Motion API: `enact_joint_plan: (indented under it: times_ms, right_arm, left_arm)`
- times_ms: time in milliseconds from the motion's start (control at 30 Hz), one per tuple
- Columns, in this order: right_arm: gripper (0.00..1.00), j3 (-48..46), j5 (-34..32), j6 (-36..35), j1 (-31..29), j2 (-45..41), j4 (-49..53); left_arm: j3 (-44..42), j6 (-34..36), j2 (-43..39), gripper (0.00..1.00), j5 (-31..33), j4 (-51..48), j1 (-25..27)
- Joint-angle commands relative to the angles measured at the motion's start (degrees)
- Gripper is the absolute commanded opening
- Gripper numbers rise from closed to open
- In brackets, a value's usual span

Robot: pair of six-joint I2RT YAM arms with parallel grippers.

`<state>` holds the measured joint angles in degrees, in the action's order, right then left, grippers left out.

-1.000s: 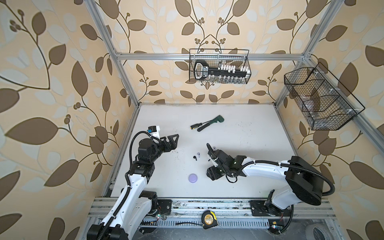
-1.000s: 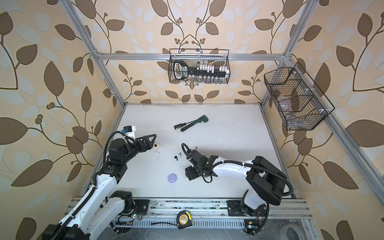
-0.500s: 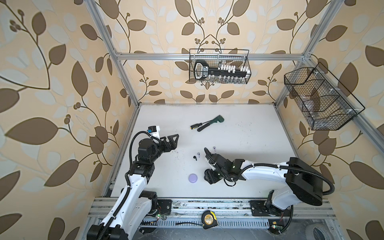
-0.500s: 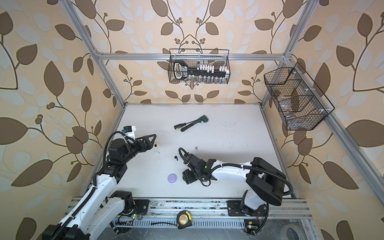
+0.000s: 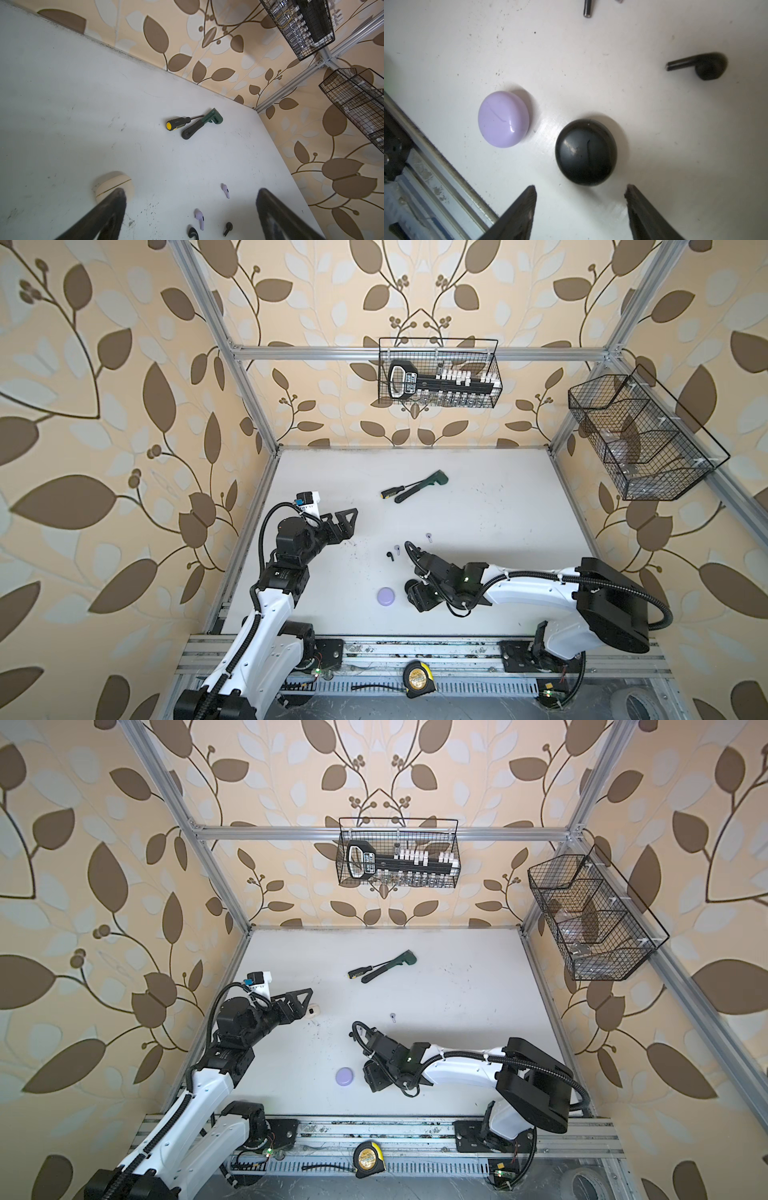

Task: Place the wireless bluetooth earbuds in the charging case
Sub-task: 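Lower the open right gripper and grasp the black round case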

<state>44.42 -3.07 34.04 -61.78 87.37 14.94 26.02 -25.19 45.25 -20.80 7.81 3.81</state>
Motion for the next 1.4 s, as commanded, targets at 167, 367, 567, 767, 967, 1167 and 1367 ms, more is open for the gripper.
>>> enact_joint_plan:
  times_ms: [167,367,567,767,967,1167,1367]
  right_arm:
    - [0.77,5.4,-5.62,-5.03,-1.68,2.97,3.56]
    - [0.77,8.9,-6.07,-11.29,-1.77,6.45,6.7]
    - [0.77,9.79,-6.55,-14.91,-1.9,8.3,8.68]
    - [0.76,10.77,-6.61,-16.02,-2.14,11.06,8.88]
    - [0.66,11.18,-6.01,-16.53,-2.21,13.13,8.59]
    - [0.57,11.13,-5.98,-16.46,-2.38,12.97,8.7]
    - [0.5,11.03,-6.1,-16.38,-2.52,11.95,8.76]
  left_arm:
    - [-0.45,1.39,-0.52,0.99,-0.96,2.12,0.49]
    - [-0.44,1.42,-0.58,0.99,-1.09,1.99,0.58]
    - [-0.44,1.48,-0.59,0.99,-1.0,2.03,0.67]
    - [-0.44,1.53,-0.52,0.99,-1.08,2.03,0.76]
    - [-0.36,1.59,-0.52,0.99,-1.08,1.94,0.87]
    - [-0.36,1.68,-0.56,0.99,-1.18,1.94,1.02]
    - [-0.3,1.81,-0.55,0.99,-1.3,1.93,1.11]
